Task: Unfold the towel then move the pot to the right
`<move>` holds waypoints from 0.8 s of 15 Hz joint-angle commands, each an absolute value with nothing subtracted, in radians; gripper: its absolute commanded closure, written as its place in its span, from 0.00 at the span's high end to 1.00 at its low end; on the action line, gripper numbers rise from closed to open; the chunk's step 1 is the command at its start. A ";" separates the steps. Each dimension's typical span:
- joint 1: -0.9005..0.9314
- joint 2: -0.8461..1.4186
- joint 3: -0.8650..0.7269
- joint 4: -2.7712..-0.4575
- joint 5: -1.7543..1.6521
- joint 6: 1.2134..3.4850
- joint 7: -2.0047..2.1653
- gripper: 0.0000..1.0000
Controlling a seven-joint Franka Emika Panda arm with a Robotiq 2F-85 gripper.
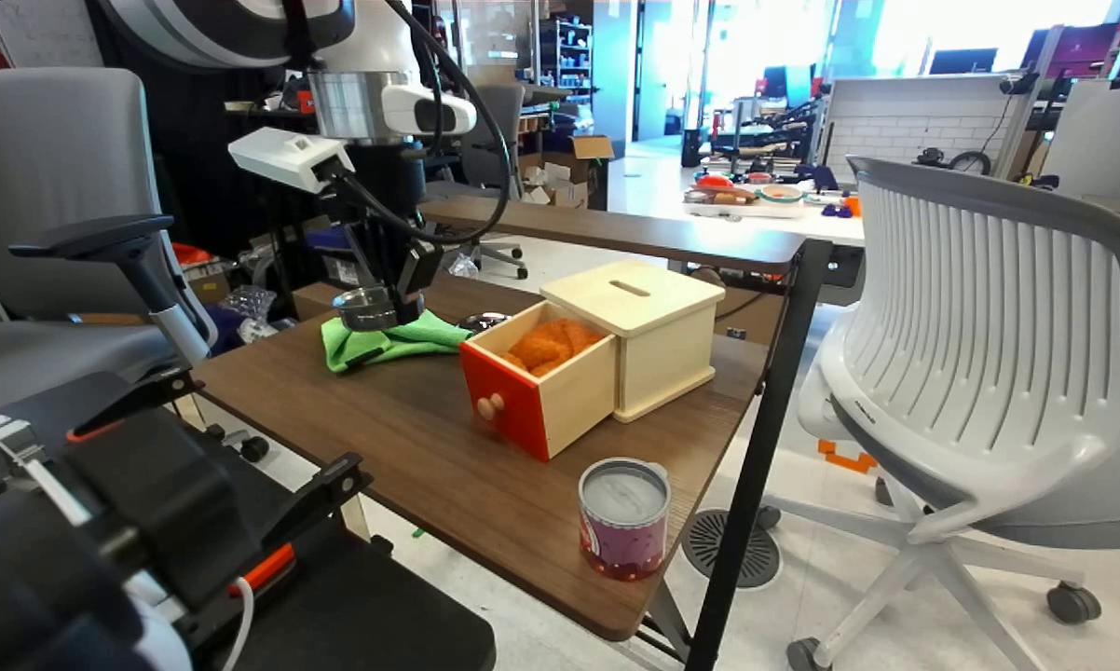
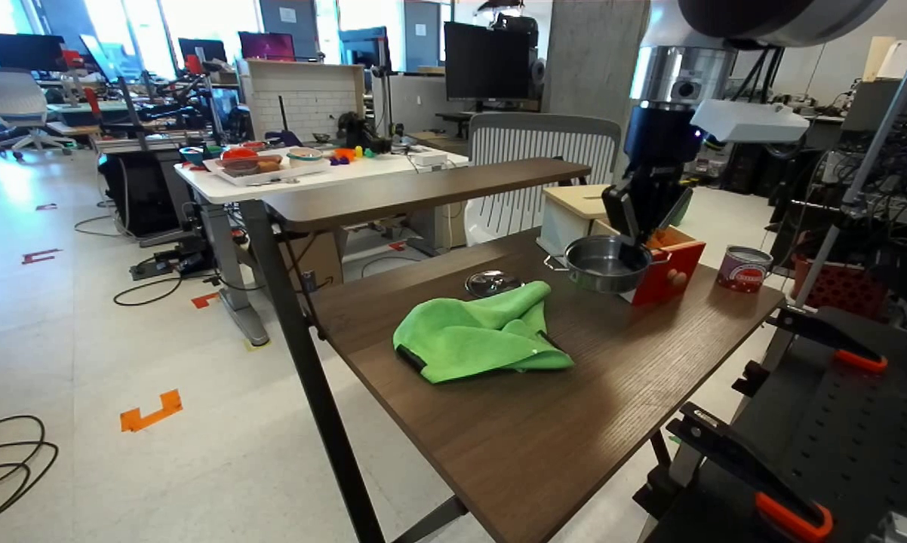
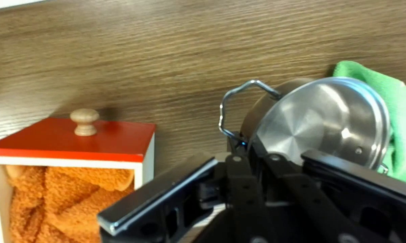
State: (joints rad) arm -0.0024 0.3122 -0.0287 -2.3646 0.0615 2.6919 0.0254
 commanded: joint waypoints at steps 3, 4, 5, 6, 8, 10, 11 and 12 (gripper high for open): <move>-0.002 0.378 -0.070 -2.339 0.016 2.648 0.073 0.02; 0.002 0.391 -0.074 -2.340 0.010 2.647 0.081 0.02; 0.003 0.409 -0.074 -2.337 0.006 2.643 0.081 0.02; 0.005 0.421 -0.073 -2.337 0.002 2.637 0.084 0.02; 0.016 0.445 -0.080 -2.339 -0.012 2.630 0.095 0.02; 0.030 0.469 -0.093 -2.333 -0.032 2.644 0.122 0.02; 0.036 0.479 -0.099 -2.327 -0.040 2.643 0.137 0.02; 0.039 0.487 -0.101 -2.324 -0.046 2.641 0.147 0.02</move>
State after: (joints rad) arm 0.0118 0.4593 -0.0754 -2.3558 -0.0148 2.6628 0.1018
